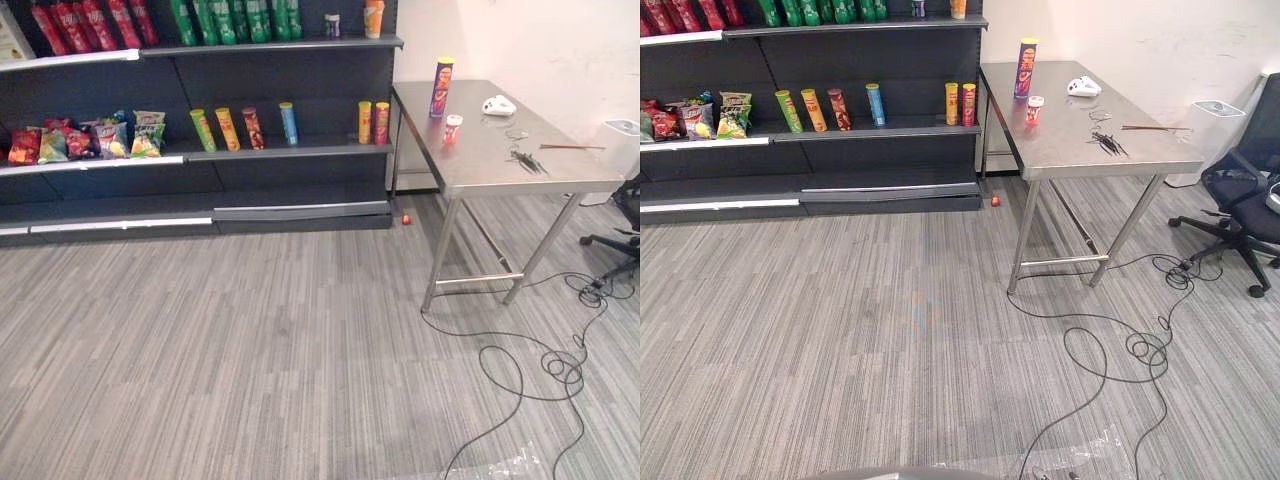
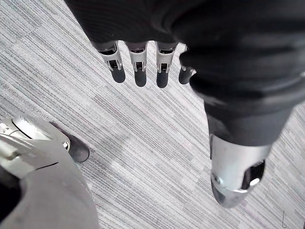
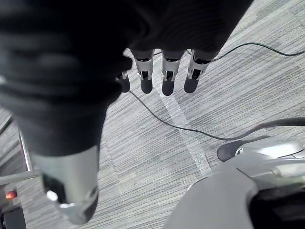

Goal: Put the gum and the chips on the shelf.

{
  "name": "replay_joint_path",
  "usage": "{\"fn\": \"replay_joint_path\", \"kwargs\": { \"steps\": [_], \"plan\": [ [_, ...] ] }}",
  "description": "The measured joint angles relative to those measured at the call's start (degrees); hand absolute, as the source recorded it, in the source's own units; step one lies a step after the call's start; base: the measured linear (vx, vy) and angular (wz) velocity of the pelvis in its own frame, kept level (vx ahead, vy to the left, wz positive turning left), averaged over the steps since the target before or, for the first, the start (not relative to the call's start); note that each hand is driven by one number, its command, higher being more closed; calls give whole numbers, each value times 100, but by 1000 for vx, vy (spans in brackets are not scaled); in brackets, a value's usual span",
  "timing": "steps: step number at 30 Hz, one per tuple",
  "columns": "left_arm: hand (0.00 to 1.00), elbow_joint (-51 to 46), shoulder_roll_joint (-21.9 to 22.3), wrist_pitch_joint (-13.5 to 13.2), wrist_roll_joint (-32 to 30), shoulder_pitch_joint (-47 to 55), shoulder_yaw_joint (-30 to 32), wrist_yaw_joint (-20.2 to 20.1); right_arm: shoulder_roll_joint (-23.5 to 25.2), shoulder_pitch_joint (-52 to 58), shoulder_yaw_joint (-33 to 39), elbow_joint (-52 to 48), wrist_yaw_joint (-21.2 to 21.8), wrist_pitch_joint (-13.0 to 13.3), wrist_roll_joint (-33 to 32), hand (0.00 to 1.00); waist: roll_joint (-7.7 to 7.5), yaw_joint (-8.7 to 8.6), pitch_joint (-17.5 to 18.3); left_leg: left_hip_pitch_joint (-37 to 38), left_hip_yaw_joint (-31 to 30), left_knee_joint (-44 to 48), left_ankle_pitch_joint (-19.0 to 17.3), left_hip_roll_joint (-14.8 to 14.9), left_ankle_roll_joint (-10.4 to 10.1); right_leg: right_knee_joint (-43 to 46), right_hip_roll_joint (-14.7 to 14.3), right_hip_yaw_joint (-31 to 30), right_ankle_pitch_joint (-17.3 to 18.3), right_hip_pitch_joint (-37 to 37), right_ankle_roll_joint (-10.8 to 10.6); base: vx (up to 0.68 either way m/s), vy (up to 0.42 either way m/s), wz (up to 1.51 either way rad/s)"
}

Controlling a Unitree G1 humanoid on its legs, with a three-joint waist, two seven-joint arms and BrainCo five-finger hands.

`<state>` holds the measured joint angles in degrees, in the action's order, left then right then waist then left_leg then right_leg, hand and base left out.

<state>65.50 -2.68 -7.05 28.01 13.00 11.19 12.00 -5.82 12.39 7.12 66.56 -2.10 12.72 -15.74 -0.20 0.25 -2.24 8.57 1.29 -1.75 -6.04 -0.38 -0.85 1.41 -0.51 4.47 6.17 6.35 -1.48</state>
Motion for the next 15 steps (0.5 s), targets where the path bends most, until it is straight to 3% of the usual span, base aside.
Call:
{"fn": "replay_joint_path", "kwargs": {
  "steps": [15],
  "plan": [
    [0, 10, -22, -125, 56, -14, -10, -158, 35, -108, 132, 115, 23, -75, 165, 0, -59, 5, -130, 56, -47, -140, 85, -23, 13, -153, 18, 100, -67, 85, 7, -10, -6, 2]
  ]
}}
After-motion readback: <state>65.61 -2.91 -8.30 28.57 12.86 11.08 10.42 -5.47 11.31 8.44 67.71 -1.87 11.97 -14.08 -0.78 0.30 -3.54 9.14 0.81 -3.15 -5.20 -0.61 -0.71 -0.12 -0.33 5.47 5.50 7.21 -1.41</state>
